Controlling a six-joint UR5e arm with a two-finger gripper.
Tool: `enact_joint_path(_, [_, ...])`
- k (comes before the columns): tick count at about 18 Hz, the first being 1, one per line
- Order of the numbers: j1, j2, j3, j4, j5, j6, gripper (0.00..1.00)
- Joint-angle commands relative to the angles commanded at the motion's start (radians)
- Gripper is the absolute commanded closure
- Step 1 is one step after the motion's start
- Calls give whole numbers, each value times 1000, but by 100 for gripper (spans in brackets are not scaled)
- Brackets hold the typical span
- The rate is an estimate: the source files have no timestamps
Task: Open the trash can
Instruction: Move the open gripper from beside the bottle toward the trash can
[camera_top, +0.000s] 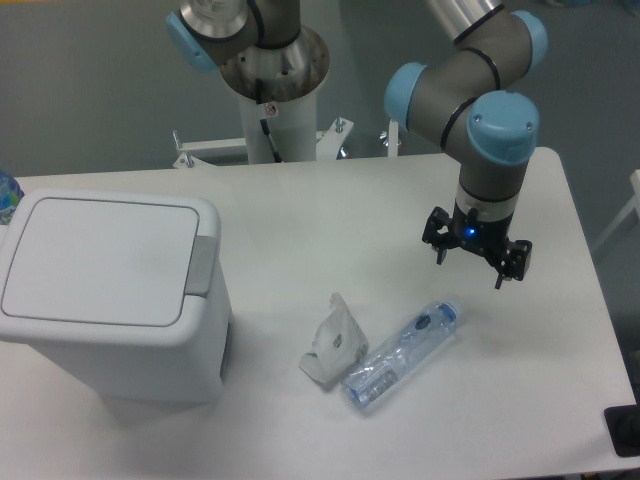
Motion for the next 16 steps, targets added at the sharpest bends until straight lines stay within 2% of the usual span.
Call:
enact_joint_path(10, [-41,-5,8,8,-5,0,0])
enact_joint_path(12, [-34,-6,3,14,-40,-6,0])
enact_joint_path(16, [-37,-6,8,37,-129,-142,0])
